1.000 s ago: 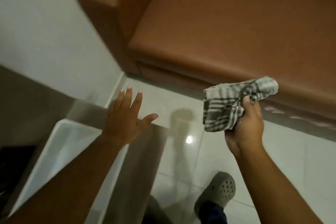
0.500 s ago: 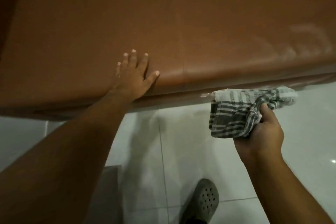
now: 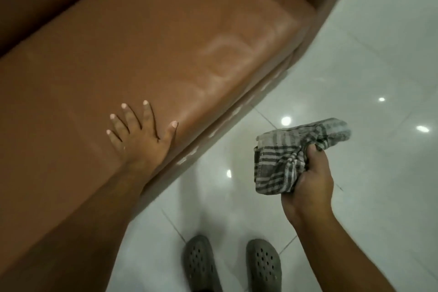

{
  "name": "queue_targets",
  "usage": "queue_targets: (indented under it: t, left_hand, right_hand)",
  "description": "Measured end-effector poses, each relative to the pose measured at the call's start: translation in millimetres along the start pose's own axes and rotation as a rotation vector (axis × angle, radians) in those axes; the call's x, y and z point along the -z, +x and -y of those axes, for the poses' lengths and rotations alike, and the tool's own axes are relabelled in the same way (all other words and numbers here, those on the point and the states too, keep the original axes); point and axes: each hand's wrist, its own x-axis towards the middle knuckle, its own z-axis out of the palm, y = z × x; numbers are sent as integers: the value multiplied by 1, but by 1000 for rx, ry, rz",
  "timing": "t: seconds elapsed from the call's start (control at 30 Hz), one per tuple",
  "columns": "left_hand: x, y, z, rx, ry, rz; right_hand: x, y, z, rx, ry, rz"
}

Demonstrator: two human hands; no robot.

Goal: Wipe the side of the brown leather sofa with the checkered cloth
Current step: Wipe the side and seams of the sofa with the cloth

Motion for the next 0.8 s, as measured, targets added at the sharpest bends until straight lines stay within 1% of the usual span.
queue_targets:
  t: [0.03,0.1,0.23,0.3,0.37,0.43,0.47,0.57,0.63,0.7,0.8]
  left_hand:
    - [7,8,-16,-55,21,49]
    - [19,24,-48,-223,68,108]
    - [32,73,-123,-636,205,73]
    - [36,99,-165,-762,278,31]
    - [34,120,-207,-811,326,-9]
    - [32,137,-253,-852,338,-12]
    - [33,145,-278,-871,336,-5]
    - [32,165,-346,-939,336,-64]
    - [27,167,-361,-956,359,-146]
    - [20,166,-363,-993,308,-251]
    - [9,172,-359,-1033,232,-356]
  right_hand:
    - [0,0,7,18,31,-19]
    - [1,3,18,52,103,-59]
    - [6,37,15,84,253,-70]
    - [7,58,6,54,291,-92]
    - [9,79,0,-1,316,-99]
    - [13,101,-2,-14,347,-131]
    - [13,113,2,-19,370,-137]
    - [15,157,17,-36,402,-124]
    - [13,184,23,-29,412,-122]
    - [5,213,24,-3,426,-120]
    - [-19,258,17,55,425,-100]
